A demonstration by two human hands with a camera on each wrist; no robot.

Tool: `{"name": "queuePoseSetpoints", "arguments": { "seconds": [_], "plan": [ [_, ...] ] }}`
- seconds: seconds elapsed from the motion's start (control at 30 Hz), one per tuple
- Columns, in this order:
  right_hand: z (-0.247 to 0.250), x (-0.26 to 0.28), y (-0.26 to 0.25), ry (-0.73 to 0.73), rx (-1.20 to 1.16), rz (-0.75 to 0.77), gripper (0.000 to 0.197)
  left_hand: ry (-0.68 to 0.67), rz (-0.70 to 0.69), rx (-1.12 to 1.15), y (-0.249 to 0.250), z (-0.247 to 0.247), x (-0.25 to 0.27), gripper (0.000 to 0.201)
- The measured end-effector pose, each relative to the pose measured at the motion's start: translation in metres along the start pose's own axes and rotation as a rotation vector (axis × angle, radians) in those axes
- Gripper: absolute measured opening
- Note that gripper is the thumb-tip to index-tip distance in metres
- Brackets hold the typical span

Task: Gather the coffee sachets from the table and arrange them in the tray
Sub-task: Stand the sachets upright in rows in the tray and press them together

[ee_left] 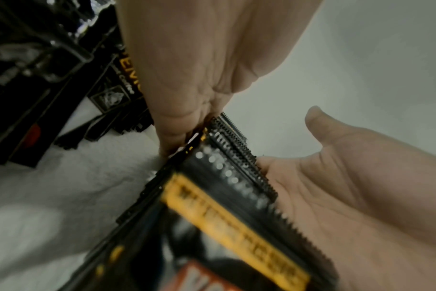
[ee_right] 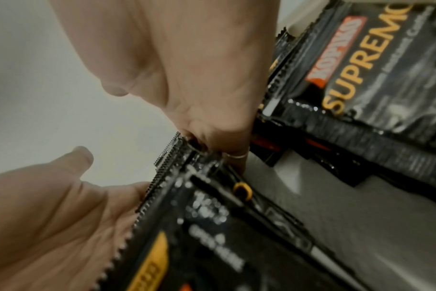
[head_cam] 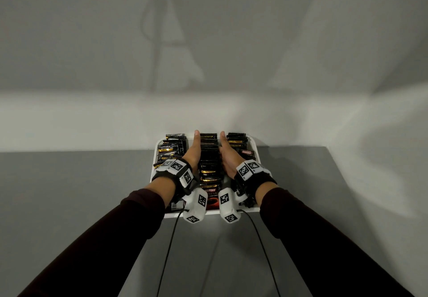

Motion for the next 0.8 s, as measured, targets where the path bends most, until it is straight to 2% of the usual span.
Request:
{"name": "queuePoseSetpoints", "arguments": {
  "seconds": [0.17, 0.27, 0.4, 0.43, 0.53, 0.6, 0.67, 0.8],
  "plan": [
    [-0.001, 0.001, -0.001, 0.014, 0.033, 0.012, 0.069, 0.030, -0.012, -0.068, 0.000, 0.003, 0.001, 0.087],
    [-0.004, 0.007, -0.004, -0.002, 0.061, 0.036, 0.065, 0.027, -0.032, -0.076, 0.002, 0.003, 0.003, 0.087],
    [-0.010, 0.024, -0.012, -0.009, 0.210, 0.048, 0.091, -0.050, -0.082, -0.083, 0.002, 0.001, 0.010, 0.084],
    [-0.012, 0.030, -0.013, -0.017, 0.219, 0.055, 0.091, -0.080, -0.098, -0.084, 0.002, 0.000, 0.014, 0.082],
    [-0.014, 0.052, -0.014, -0.050, 0.141, 0.099, 0.066, -0.098, -0.153, -0.121, 0.003, -0.002, 0.032, 0.073],
    [-0.014, 0.069, -0.008, -0.073, 0.053, 0.118, 0.059, -0.013, -0.176, -0.222, 0.001, 0.000, 0.044, 0.076],
    [-0.012, 0.080, 0.004, -0.084, 0.006, 0.150, 0.059, 0.045, -0.209, -0.290, -0.002, -0.002, 0.060, 0.079],
    [-0.014, 0.090, 0.025, -0.093, -0.027, 0.160, 0.070, 0.023, -0.270, -0.366, -0.021, -0.014, 0.080, 0.069]
  ]
}}
Point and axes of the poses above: each hand's wrist, its own x-axis away from the middle knuckle, its own z-axis out of the back of the hand, y = z × x, the point moved 4 cm from there along -x, towards the middle knuckle, and after that the axes turned 5 degrees about -y, right-handed, at the moved point
